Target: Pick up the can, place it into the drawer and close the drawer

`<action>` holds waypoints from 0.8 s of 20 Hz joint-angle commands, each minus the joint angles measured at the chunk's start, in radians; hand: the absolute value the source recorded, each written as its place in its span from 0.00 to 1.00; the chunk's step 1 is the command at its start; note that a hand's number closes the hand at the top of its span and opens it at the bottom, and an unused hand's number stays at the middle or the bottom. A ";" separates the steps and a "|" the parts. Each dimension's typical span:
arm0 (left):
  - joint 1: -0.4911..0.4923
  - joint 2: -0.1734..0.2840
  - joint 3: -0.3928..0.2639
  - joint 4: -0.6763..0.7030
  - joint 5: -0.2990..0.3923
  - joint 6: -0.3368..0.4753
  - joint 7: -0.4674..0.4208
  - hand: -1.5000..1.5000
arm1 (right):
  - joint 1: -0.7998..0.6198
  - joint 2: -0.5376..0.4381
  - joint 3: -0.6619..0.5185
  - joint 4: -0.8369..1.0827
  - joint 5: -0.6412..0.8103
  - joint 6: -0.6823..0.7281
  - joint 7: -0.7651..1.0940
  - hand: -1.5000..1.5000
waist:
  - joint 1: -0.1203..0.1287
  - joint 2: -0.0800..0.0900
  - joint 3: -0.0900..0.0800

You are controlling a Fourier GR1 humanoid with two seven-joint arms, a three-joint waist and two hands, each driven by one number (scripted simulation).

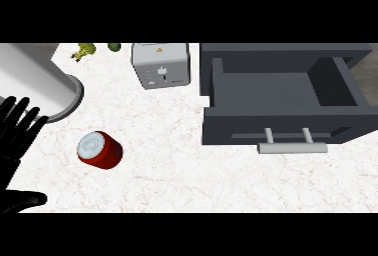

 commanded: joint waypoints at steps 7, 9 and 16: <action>0.010 -0.100 -0.111 0.192 -0.196 -0.020 -0.202 0.00 | 0.036 0.074 -0.039 -0.028 0.004 0.067 -0.011 0.00 | 0.003 0.000 0.000; -0.020 -0.086 -0.086 0.268 -0.207 -0.027 -0.254 0.00 | -0.012 0.064 -0.038 -0.010 0.034 0.058 -0.008 0.00 | 0.004 0.000 0.000; -0.024 -0.096 -0.077 0.423 -0.264 -0.020 -0.384 0.00 | 0.052 0.077 -0.122 -0.012 -0.049 0.145 -0.002 0.00 | 0.002 0.000 0.000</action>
